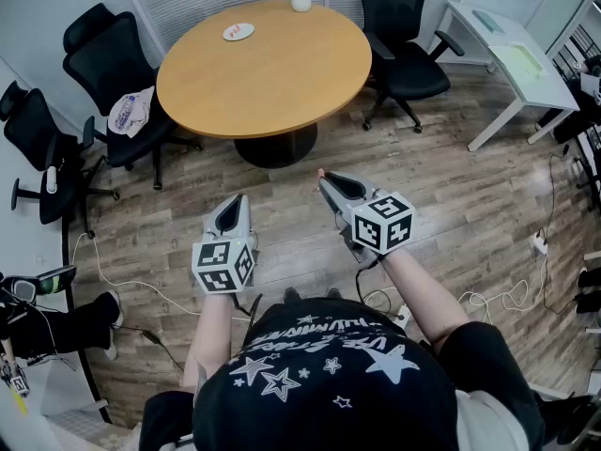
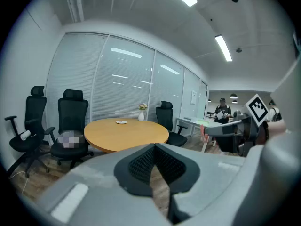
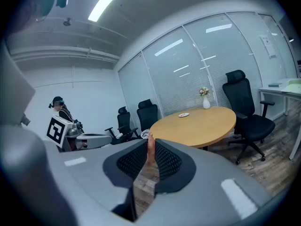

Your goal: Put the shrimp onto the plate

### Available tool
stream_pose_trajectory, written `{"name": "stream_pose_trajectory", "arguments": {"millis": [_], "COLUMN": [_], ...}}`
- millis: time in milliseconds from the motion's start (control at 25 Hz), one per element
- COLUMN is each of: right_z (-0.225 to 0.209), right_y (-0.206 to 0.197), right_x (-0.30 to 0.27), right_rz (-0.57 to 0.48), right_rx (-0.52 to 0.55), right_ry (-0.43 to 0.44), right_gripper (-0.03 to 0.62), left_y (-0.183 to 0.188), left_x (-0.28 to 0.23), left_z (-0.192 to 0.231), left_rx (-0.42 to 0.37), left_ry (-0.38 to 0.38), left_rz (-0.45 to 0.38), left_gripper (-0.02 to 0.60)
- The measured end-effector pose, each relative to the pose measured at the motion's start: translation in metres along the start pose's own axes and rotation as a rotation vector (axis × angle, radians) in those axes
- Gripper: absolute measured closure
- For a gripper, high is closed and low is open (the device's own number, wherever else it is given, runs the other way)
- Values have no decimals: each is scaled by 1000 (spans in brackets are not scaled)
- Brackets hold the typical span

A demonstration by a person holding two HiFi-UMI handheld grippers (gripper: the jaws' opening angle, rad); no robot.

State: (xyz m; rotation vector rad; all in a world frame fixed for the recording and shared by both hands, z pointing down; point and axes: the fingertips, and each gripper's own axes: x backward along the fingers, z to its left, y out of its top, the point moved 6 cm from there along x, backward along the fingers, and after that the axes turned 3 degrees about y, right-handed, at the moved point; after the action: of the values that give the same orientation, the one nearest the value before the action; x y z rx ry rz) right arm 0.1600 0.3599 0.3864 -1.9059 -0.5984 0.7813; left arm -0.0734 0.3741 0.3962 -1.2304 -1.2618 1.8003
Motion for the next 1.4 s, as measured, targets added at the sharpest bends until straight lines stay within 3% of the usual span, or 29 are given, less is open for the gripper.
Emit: {"name": "stream_pose_trajectory", "arguments": {"millis": [760, 1400], "right_z": [26, 42], "right_y": [-5, -17], "right_x": [-6, -37], "right_rz": [-29, -47], "right_rx": [-23, -46], "right_ry": [-9, -68], "right_gripper": [543, 542], "left_y": [-15, -17], "left_x": [15, 2], "left_z": [18, 65], "left_rx": [38, 39], "left_ry": [-25, -76], "left_rz": [-1, 4], "left_gripper": [580, 580]}}
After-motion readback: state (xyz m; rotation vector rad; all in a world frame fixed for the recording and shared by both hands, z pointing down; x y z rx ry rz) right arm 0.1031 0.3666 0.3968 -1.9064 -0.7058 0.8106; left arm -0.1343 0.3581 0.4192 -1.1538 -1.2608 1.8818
